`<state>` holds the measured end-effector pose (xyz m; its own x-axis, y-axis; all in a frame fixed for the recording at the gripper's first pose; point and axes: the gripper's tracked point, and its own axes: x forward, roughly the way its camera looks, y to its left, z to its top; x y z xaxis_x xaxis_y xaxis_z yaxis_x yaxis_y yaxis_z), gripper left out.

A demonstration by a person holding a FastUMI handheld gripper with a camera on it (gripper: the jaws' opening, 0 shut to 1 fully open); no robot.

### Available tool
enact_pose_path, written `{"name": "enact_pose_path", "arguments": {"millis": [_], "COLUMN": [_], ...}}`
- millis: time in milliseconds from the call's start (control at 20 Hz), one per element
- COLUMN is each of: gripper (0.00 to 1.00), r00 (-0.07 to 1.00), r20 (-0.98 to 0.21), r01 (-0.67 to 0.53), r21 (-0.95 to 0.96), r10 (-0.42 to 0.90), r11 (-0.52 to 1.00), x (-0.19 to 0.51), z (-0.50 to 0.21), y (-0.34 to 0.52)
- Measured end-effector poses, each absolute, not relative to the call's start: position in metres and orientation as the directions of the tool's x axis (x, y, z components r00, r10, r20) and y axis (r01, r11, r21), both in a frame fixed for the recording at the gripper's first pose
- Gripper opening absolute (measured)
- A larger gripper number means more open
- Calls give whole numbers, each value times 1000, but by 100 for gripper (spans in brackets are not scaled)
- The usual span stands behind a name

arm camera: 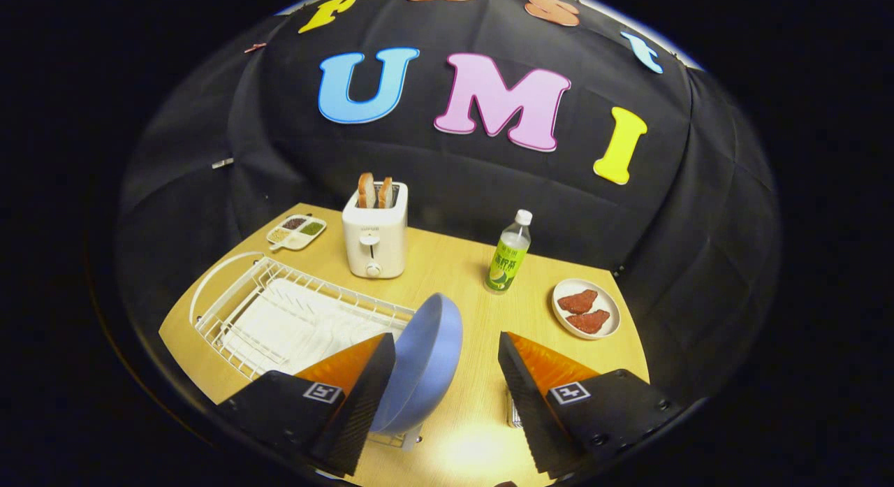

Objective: Take the plate from the dish rack, then take the spoon from the basket and place it into the plate.

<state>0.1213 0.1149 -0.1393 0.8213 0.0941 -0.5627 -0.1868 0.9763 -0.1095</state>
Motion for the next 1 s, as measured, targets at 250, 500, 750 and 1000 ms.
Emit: {"name": "enact_pose_path", "arguments": {"millis": [250,500,750,1000], "gripper": [64,43,34,32], "r00": [736,670,704,752], "r20": [-673,-735,-709,-658], "r01": [-129,-80,-23,-70], "r21": [-43,66,41,-21], "r10": [67,102,45,38], "r11": [991,995,999,997], "x": [128,133,138,152], "z": [-175,-193,-181,-163], "y": [117,128,126,137]}}
